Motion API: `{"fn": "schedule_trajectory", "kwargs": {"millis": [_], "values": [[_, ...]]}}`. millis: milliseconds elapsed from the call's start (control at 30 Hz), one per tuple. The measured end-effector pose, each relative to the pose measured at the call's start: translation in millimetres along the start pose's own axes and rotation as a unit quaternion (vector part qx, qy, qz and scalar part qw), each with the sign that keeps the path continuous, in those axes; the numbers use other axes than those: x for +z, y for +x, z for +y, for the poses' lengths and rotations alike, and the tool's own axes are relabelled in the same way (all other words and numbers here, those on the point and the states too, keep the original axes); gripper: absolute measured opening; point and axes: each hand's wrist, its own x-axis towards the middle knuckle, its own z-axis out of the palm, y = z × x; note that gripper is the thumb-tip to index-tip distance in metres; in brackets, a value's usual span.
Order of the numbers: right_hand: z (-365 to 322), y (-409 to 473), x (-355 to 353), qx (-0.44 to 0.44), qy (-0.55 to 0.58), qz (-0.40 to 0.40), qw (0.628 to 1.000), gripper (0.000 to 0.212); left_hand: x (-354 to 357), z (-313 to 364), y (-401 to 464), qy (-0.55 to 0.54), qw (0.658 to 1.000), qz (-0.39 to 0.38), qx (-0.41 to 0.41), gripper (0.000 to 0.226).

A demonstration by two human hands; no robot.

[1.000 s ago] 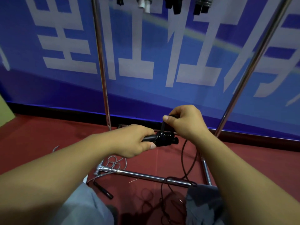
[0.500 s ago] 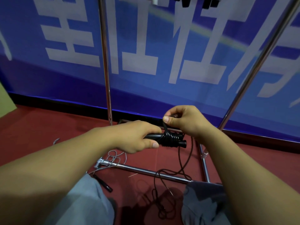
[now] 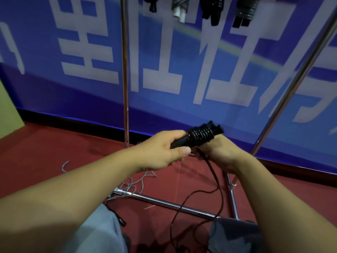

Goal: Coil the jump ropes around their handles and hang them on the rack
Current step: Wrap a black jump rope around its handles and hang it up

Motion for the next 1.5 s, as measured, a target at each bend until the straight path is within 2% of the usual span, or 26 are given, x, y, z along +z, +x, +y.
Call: {"fn": "schedule_trajectory", "kwargs": {"millis": [167,300,467,600,733,833,1000,1167,1333,1500], "values": [[0.3,3.7,6.4,0.035,0.09,0.006,0.995,0.029,-2.5,-2.2,5.5,-0.016,0.996,0.087,-0.028,0.009],[-5.6,7.4,12.3,0.087,0.166,0.048,0.981,0.023,-2.9,-7.5,8.7,0.001,0.989,0.135,-0.063,0.016],[-12.4,6.0,16.6,0.14,0.199,0.042,0.969,0.022,-0.2,-8.6,13.3,0.012,0.978,0.189,-0.082,0.017],[-11.0,7.3,18.2,0.119,0.15,0.057,0.98,0.022,-2.7,-9.2,16.7,-0.001,0.964,0.252,-0.086,0.016],[-4.4,6.5,13.7,0.127,0.049,0.089,0.987,0.034,-8.5,-11.3,17.7,-0.006,0.949,0.3,-0.091,0.017],[-2.0,6.5,10.6,0.114,0.049,0.11,0.986,0.033,-11.6,-13.5,16.1,0.02,0.946,0.308,-0.102,0.018],[-7.8,4.9,8.2,0.076,0.082,0.14,0.984,0.015,-14.8,-18.9,15.8,0.04,0.941,0.314,-0.118,0.018],[-7.7,6.0,7.9,0.122,0.096,0.185,0.97,0.011,-13.2,-16.1,15.9,0.05,0.942,0.31,-0.121,0.015],[-8.3,2.6,7.4,0.199,0.046,0.13,0.97,0.021,-11.0,-15.7,15.5,0.11,0.941,0.297,-0.116,0.015],[-12.0,-7.1,7.7,0.181,0.009,0.086,0.98,0.013,-12.8,-19.7,12.5,0.17,0.934,0.294,-0.114,0.018]]}}
